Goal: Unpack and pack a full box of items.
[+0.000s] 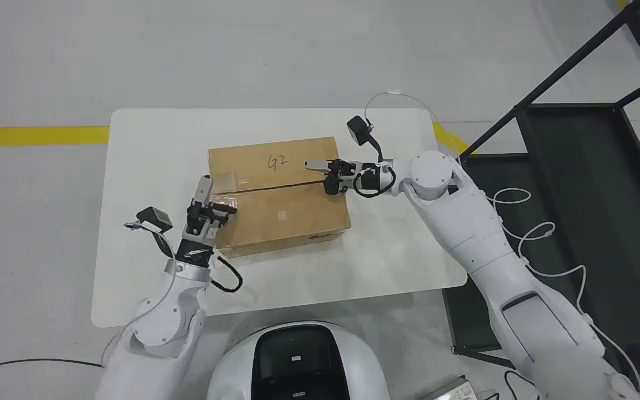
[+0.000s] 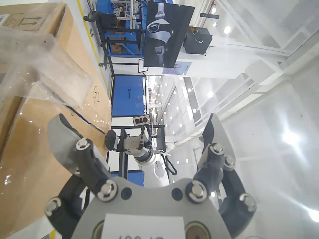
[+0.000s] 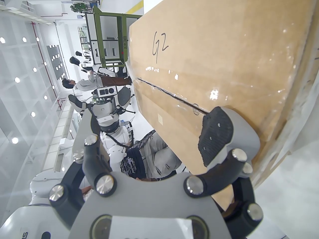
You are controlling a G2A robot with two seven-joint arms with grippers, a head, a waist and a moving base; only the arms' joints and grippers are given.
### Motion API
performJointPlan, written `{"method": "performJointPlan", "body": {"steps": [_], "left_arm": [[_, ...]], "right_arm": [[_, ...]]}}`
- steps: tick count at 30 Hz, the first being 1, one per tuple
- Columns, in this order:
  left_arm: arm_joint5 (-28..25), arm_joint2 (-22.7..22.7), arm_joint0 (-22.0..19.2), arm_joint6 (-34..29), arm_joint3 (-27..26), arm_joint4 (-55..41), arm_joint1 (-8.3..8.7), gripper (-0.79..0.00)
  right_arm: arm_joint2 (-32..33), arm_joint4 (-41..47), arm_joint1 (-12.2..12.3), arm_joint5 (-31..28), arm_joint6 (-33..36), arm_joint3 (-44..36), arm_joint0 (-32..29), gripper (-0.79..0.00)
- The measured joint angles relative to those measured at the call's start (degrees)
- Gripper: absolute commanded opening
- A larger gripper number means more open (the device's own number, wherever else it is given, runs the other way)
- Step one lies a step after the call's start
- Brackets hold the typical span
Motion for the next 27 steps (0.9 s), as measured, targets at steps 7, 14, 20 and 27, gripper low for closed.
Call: {"method": "performJointPlan", "body": {"steps": [7,14,20,27], "left_arm": [[0.1,0.6,-1.7,0.7,0.5,-0.7,-0.40,0.000],[-1.5,-0.4,-0.3,-2.6,-0.8,-2.4,-0.33,0.000],[-4.5,-5.6,4.1,-5.6,-1.7,-5.0,0.28,0.000],[-2.8,-14.1,5.8,-6.9,-1.5,-6.2,1.10,0.000]], "right_arm": [[0.0,0.0,0.0,0.0,0.0,0.0,0.0,0.000],[0.0,0.0,0.0,0.0,0.0,0.0,0.0,0.000],[0.0,0.0,0.0,0.0,0.0,0.0,0.0,0.000],[0.0,0.0,0.0,0.0,0.0,0.0,0.0,0.000]]}}
